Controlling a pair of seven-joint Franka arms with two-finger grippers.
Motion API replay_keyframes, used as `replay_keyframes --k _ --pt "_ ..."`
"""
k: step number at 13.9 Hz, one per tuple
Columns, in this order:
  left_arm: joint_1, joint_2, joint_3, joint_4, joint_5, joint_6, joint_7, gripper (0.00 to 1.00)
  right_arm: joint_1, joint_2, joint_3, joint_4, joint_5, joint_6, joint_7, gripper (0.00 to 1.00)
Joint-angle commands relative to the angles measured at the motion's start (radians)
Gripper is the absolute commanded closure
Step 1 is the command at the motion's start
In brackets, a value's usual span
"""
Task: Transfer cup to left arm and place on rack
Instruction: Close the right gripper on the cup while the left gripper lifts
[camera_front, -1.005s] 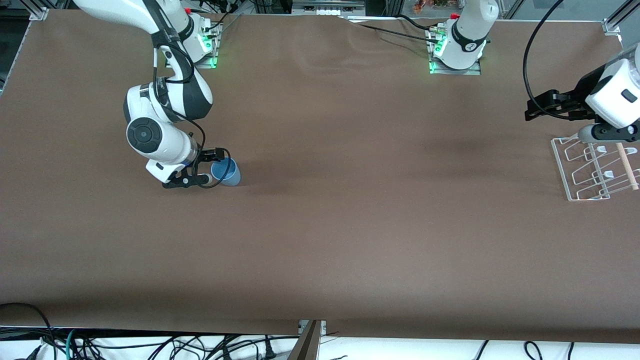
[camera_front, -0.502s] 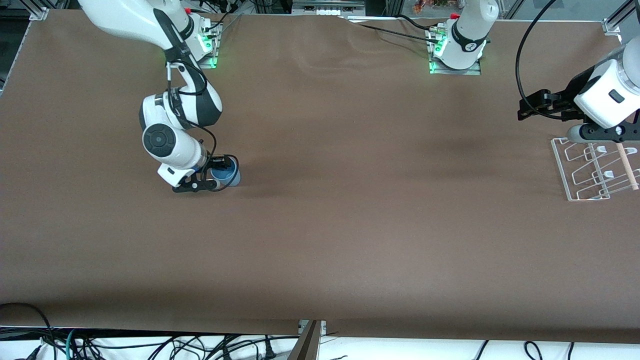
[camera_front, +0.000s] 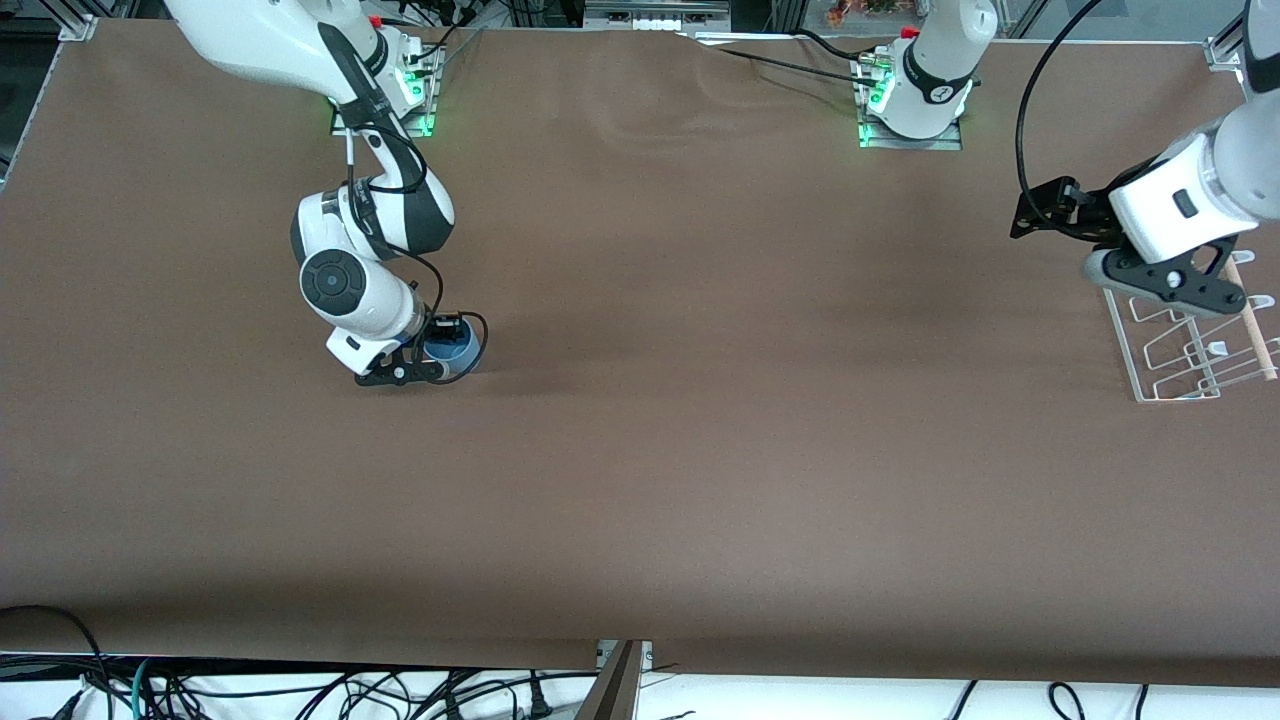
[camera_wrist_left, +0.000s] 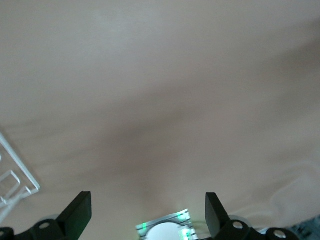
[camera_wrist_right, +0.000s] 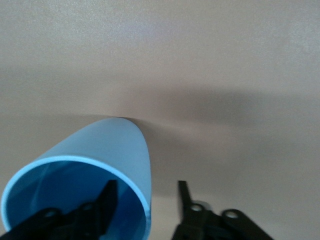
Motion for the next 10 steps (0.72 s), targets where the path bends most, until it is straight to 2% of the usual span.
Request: replay_keyframes --k 1,5,10 --pt "0.009 0.0 0.003 0.008 -0.074 -0.007 0.14 0.0 0.003 -0.013 0.004 0.051 0.059 -0.086 0.036 1.0" --pt "0.01 0.02 0.003 0.006 -0.107 0.001 0.347 0.0 0.003 -0.012 0.004 0.181 0.18 -0.249 0.062 1.0" --pt "0.01 0.046 0.005 -0.009 -0.194 0.041 0.608 0.0 0.03 0.03 0.006 0.426 0.451 -0.465 0.308 1.0"
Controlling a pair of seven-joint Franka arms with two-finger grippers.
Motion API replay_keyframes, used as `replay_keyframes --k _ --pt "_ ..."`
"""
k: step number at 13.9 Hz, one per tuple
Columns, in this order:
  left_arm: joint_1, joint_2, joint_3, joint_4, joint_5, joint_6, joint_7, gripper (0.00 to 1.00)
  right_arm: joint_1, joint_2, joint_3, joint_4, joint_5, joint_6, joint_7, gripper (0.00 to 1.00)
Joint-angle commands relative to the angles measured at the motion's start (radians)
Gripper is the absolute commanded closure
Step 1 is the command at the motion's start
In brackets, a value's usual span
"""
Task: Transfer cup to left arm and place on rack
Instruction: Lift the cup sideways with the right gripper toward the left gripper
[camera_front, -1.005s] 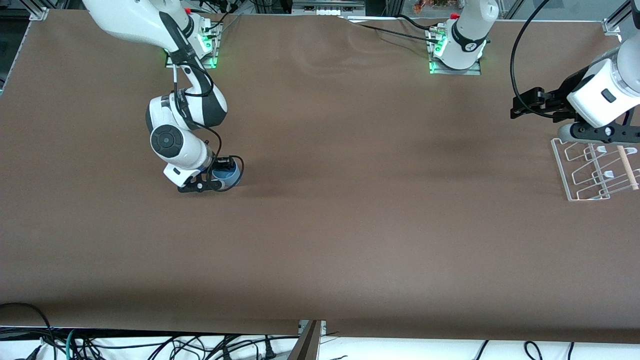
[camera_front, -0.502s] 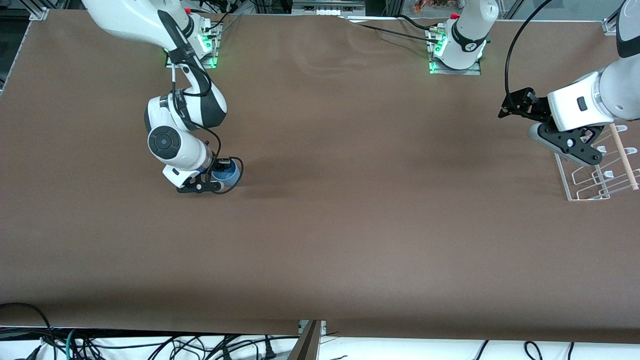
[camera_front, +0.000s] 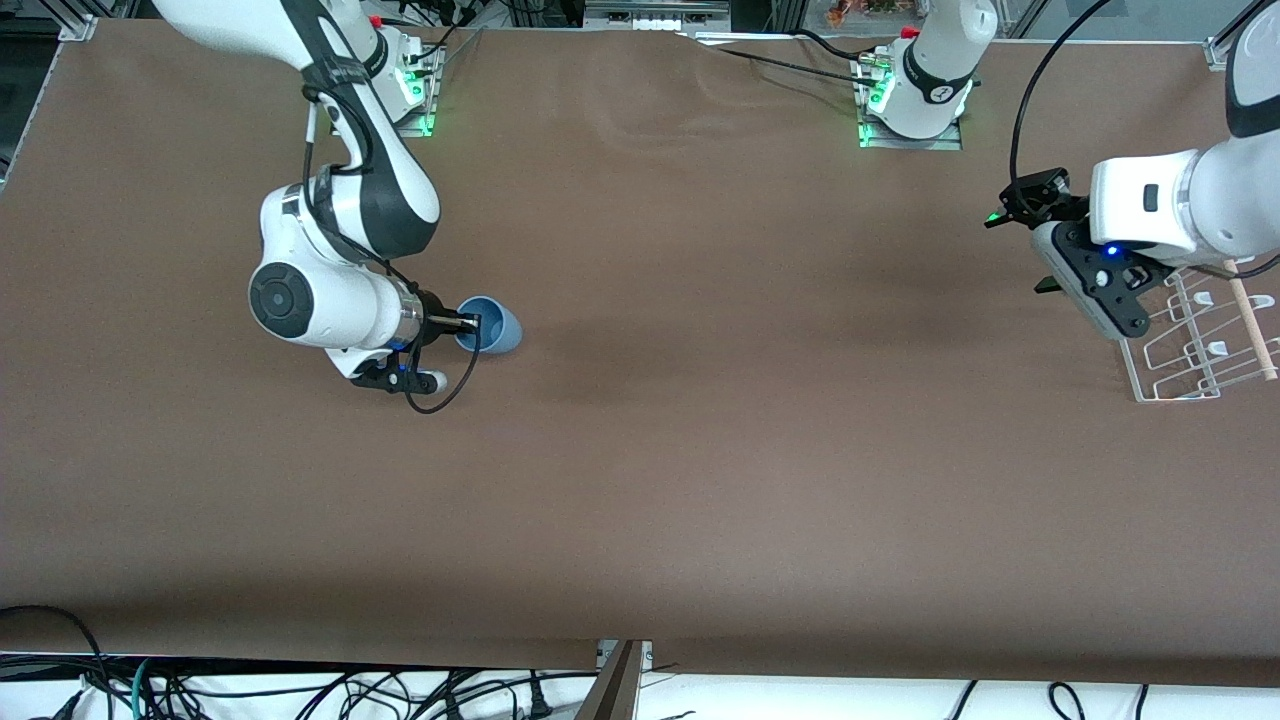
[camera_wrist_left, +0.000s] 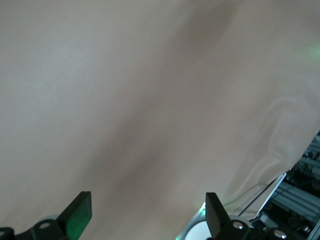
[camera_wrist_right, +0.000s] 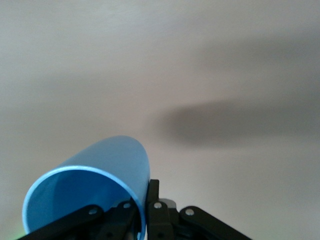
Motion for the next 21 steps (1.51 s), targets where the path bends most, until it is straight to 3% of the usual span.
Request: replay_keyframes --k 1,5,8,12,15,17,21 --pt "0.002 0.002 0.002 -0.008 -0.074 0.03 0.111 0.0 0.033 0.05 0.003 0.155 0.132 -0.095 0.189 1.0" --pt "-0.004 0.022 0.001 -0.057 -0.224 0.119 0.224 0.0 0.081 0.137 0.003 0.311 0.5 -0.083 0.521 1.0" --pt "-0.017 0.032 -0.002 -0.081 -0.293 0.17 0.309 0.0 0.096 0.168 0.004 0.382 0.68 -0.02 0.741 1.0" --pt "-0.026 0.069 -0.002 -0.092 -0.368 0.215 0.529 0.0 0.165 0.168 0.015 0.393 0.919 0.173 0.97 1.0" --pt "-0.055 0.071 -0.021 -0.092 -0.37 0.288 0.57 0.0 0.211 0.211 0.016 0.46 0.966 0.29 1.062 1.0" --pt "-0.056 0.071 -0.053 -0.09 -0.37 0.332 0.559 0.0 0.222 0.254 0.016 0.519 0.967 0.296 1.102 1.0" --pt "-0.078 0.075 -0.087 -0.084 -0.351 0.423 0.549 0.0 0.235 0.259 0.015 0.525 0.966 0.304 1.11 1.0"
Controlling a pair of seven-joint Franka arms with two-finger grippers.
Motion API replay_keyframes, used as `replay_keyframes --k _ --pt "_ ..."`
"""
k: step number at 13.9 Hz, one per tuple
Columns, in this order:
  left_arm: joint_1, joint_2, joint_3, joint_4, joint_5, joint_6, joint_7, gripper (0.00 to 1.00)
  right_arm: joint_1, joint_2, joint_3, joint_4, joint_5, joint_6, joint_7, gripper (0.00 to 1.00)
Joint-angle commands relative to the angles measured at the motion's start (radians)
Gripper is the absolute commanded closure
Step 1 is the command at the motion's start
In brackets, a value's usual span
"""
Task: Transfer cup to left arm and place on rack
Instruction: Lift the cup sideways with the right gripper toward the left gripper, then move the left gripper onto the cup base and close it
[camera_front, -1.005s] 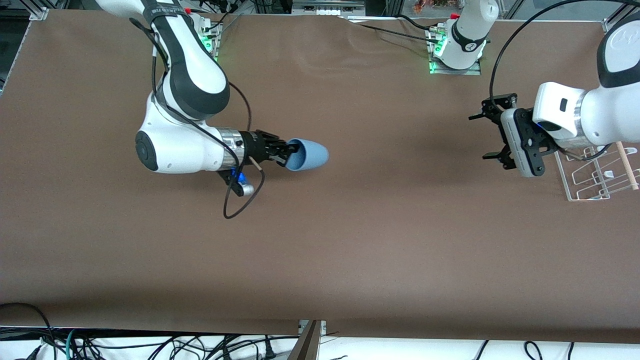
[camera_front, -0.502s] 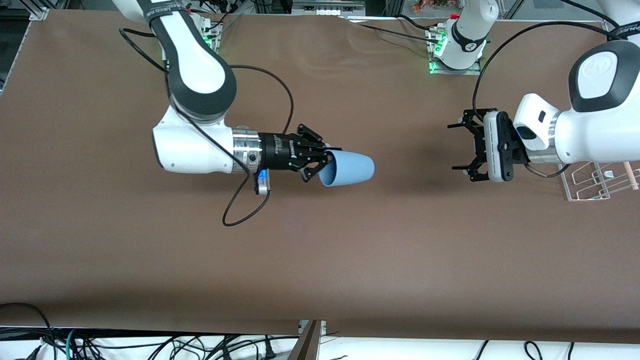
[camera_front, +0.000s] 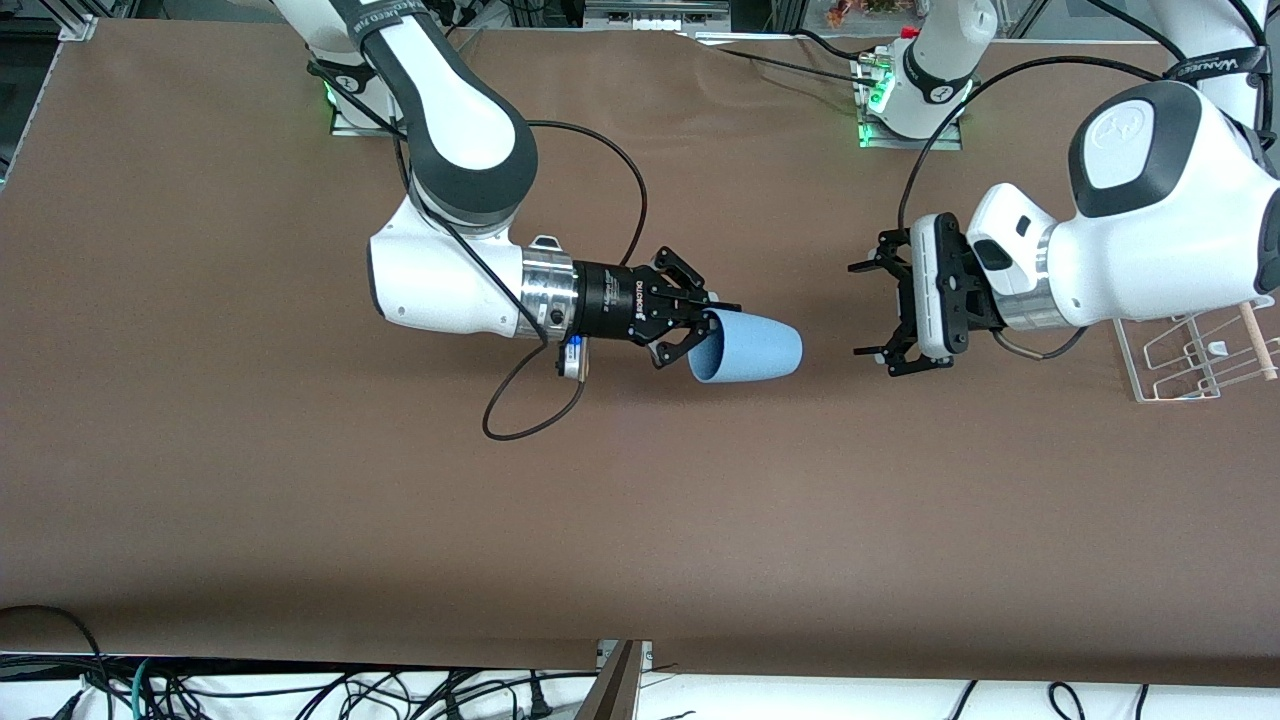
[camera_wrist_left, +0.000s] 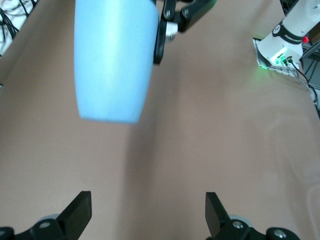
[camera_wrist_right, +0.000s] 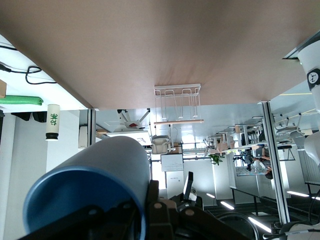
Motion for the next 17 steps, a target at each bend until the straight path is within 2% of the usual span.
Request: replay_keyframes --k 1,6,10,17 --pt "-0.025 -0.004 -0.008 0.001 -0.002 0.072 -0.003 0.0 0.004 0.019 -0.001 0.043 0.02 0.008 0.022 1.0" --pt "-0.068 0.023 -0.012 0.005 0.015 0.215 -0.048 0.0 0.003 0.019 -0.001 0.043 0.02 0.008 0.021 1.0" --pt "-0.096 0.039 -0.018 0.058 0.119 0.251 -0.138 0.0 0.003 0.019 -0.001 0.043 0.018 0.006 0.018 1.0" --pt "-0.128 0.061 -0.053 0.055 0.161 0.321 -0.199 0.0 0.001 0.019 -0.002 0.043 0.018 0.005 0.015 1.0"
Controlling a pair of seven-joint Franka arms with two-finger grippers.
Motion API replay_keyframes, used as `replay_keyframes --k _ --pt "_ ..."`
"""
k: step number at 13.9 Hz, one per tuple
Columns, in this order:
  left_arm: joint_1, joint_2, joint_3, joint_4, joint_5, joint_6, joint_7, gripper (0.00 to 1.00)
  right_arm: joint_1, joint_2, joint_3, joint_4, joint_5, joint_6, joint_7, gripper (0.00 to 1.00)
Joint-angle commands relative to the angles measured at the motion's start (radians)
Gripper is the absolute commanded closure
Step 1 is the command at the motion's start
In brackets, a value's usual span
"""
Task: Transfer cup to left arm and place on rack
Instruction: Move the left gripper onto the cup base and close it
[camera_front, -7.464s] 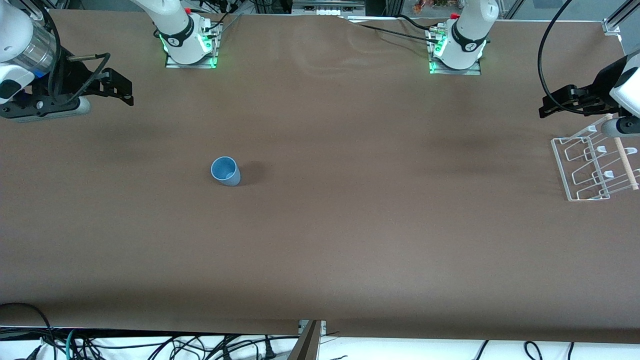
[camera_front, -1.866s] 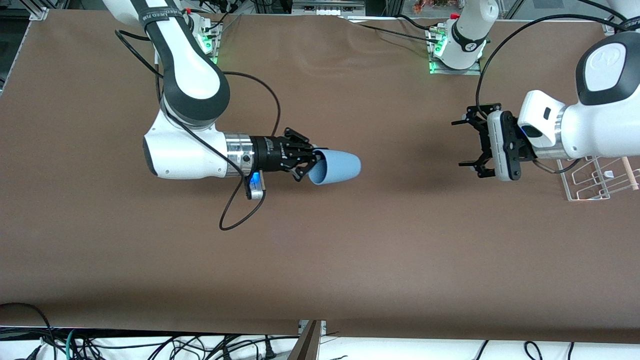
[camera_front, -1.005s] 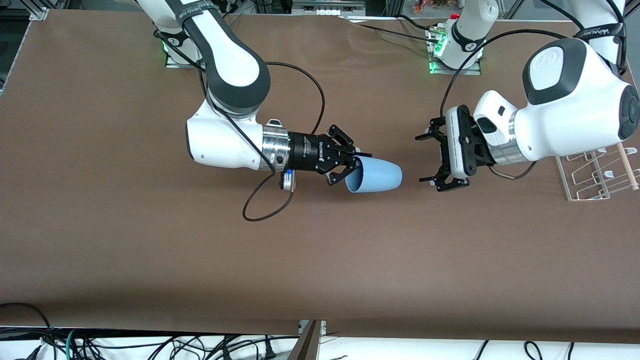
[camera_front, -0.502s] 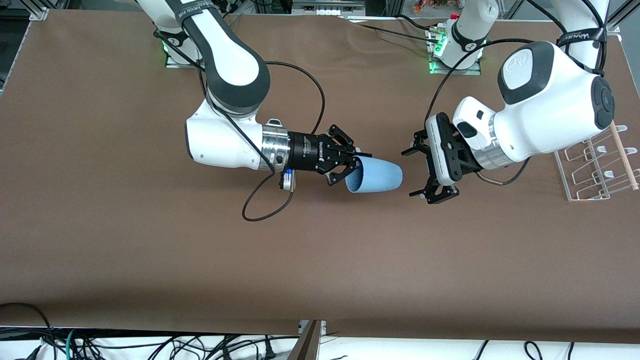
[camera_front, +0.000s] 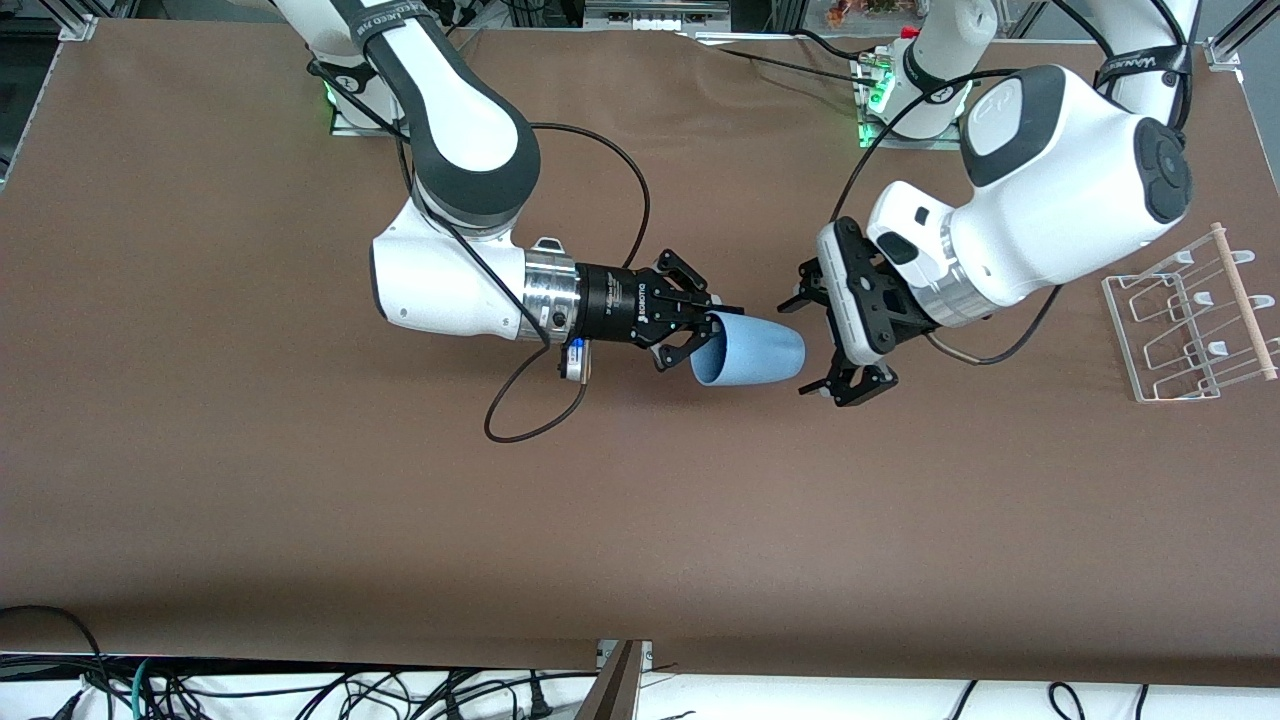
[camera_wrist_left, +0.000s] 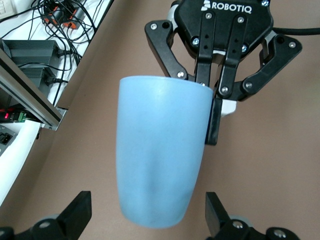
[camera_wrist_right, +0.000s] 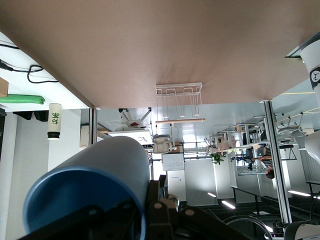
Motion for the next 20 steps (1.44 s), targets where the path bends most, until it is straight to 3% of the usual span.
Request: replay_keyframes --k 1,6,7,8,9,10,11,14,15,17,18,19,20 --pt "-0.017 0.034 -0.003 0.028 0.032 0.014 -0.02 0.0 0.001 0.016 -0.002 0.034 0.018 0.001 0.01 1.0" --pt "-0.025 0.046 -0.008 0.027 0.03 0.025 -0.022 0.0 0.001 0.016 -0.002 0.034 0.018 0.001 0.01 1.0" --pt "-0.025 0.048 -0.008 0.028 0.026 0.025 -0.023 0.1 0.001 0.016 -0.002 0.034 0.018 -0.002 0.01 1.0" --pt "-0.025 0.049 -0.009 0.028 0.024 0.025 -0.042 0.31 0.0 0.016 -0.002 0.034 0.018 -0.002 0.01 1.0" --pt "-0.025 0.049 -0.009 0.028 0.026 0.023 -0.066 0.67 0.0 0.016 -0.002 0.034 0.018 -0.002 0.01 1.0" --pt "-0.026 0.049 -0.011 0.028 0.029 0.023 -0.097 0.85 0.0 0.016 -0.002 0.034 0.016 -0.002 0.01 1.0" --pt "-0.026 0.048 -0.011 0.028 0.029 0.019 -0.115 0.98 0.0 0.016 -0.002 0.034 0.018 -0.002 0.01 1.0" --pt "-0.025 0.045 -0.011 0.028 0.033 0.011 -0.117 1.0 0.0 0.016 -0.002 0.034 0.018 -0.002 0.012 1.0" --pt "-0.025 0.045 -0.011 0.03 0.033 0.011 -0.117 1.0 -0.003 0.016 -0.002 0.034 0.018 -0.002 0.015 0.92" --pt "-0.023 0.045 -0.011 0.03 0.033 0.009 -0.116 1.0 -0.006 0.016 -0.002 0.034 0.018 -0.005 0.017 0.33" --pt "-0.022 0.043 -0.011 0.03 0.033 0.006 -0.115 1.0 -0.012 0.013 -0.006 0.034 0.016 -0.008 0.017 0.12" --pt "-0.019 0.043 -0.008 0.03 0.032 -0.012 -0.115 1.0 -0.022 0.01 -0.006 0.034 0.013 -0.009 0.017 0.01" --pt "-0.011 0.039 -0.003 0.031 0.026 -0.041 -0.114 1.0 -0.032 0.006 -0.009 0.034 0.009 -0.015 0.017 0.01"
